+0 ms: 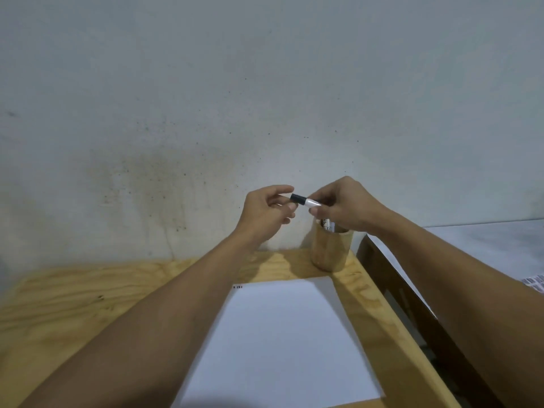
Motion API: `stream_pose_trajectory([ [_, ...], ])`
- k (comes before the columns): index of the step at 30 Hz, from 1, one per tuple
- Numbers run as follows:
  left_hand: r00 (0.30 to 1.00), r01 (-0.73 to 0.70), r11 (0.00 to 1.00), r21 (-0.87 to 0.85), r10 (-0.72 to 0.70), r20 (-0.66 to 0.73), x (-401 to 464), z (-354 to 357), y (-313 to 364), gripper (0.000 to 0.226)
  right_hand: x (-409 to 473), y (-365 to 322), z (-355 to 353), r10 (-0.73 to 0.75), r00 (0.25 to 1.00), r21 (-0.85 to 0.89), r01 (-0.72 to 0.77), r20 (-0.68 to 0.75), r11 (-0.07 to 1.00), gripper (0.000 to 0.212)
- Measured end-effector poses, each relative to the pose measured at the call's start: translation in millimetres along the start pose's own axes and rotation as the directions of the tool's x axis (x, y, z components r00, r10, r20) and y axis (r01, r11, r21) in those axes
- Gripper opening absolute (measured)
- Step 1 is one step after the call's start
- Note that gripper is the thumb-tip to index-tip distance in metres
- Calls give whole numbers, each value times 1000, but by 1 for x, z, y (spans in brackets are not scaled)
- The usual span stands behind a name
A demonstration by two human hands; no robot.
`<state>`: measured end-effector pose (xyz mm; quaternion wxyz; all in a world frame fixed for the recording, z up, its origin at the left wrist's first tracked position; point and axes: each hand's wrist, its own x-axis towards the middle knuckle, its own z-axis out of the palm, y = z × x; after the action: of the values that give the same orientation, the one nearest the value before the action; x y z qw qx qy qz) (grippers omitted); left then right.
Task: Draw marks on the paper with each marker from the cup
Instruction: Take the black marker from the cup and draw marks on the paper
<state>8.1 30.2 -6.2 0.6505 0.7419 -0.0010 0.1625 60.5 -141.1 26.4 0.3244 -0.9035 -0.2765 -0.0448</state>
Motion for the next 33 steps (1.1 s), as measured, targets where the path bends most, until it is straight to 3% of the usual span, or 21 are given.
stream_pose_trajectory([
  [7,998,-17,998,57,14,57,-25,-31,-18,13,-9,-15,30,-43,980,31,38,192,999,15],
  [11,1000,3,998,57,-3,4,-33,-42,-26,12,-18,-21,54,-116,984,-27,120,138,992,17],
  [15,998,2,996,85,-7,60,-38,-49,-29,14,-22,-26,62,-61,981,-37,69,183,997,20],
  [20,986,-149,904,401,106,128,-43,-50,-32,17,-24,-34,60,-14,958,-24,22,287,999,29],
  [26,972,-212,845,491,131,194,-43,-59,-36,15,-28,-34,66,-82,961,-148,124,265,981,25],
  [30,994,-72,857,510,17,111,-38,-72,-42,16,-28,-24,73,-153,971,-283,201,181,938,14],
  [32,995,23,840,542,-72,69,-35,-88,-48,15,-28,-17,72,-84,986,-308,125,143,943,9],
  [33,993,52,826,561,-102,58,-34,-94,-51,14,-29,-13,72,-32,990,-251,66,138,966,18],
])
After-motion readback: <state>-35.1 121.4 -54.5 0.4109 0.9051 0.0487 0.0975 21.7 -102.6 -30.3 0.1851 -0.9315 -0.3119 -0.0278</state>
